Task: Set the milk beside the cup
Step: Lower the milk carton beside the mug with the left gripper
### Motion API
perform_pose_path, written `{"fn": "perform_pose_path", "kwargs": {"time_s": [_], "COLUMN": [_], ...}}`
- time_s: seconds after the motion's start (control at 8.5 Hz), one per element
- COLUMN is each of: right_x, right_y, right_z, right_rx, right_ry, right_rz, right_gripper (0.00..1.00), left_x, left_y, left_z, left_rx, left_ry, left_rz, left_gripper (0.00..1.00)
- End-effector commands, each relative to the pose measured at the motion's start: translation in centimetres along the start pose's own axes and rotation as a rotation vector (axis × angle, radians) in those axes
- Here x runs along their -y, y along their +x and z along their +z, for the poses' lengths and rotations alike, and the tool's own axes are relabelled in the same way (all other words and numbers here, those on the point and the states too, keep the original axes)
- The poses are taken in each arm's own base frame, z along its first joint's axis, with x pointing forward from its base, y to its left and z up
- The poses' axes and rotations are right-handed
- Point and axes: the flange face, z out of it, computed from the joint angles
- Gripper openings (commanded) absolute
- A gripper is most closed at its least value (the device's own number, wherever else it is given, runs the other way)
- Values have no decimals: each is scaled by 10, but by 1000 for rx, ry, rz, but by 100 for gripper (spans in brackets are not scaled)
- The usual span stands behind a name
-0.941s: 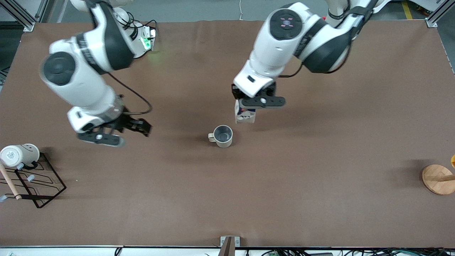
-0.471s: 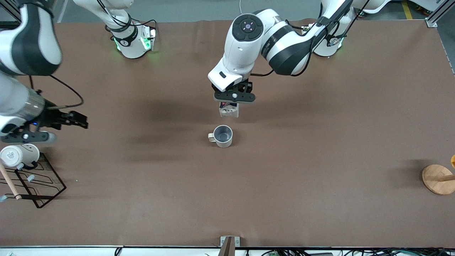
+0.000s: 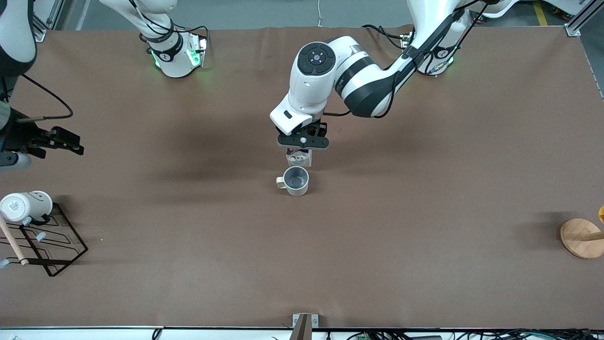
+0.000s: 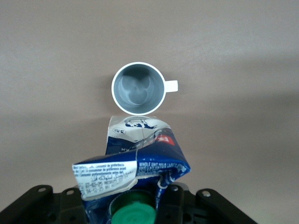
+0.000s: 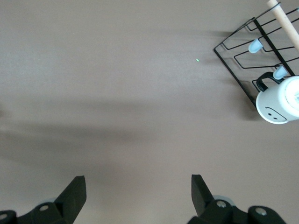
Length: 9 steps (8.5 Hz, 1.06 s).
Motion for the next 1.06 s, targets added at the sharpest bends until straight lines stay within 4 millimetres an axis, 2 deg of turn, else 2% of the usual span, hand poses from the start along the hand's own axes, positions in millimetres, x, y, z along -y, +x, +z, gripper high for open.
{"fn": "perform_pose_path", "kwargs": {"time_s": [0.0, 0.12, 0.24, 0.47, 0.94], "right_x": [5, 7, 8, 6, 8], "right_y": [-19, -17, -16, -19, -22], "right_z": [-27, -50, -63, -67, -64], "right_rx": [-18, -46, -64, -54, -22], "right_ry": [7, 2, -1, -8, -3], "right_rz": [20, 68, 66, 69, 69], "right_gripper": [99, 99, 99, 99, 99], "left_x": [-7, -10, -10, -5, 2], "left_y": [-3, -7, -11, -17, -25], "left_z": [10, 15, 25, 43, 66], "left_rx": [-26, -19, -15, -14, -17], "left_ry": [2, 4, 2, 8, 26], "left_rz": [-13, -6, -1, -23, -24], "left_gripper": [32, 32, 32, 32, 33]}}
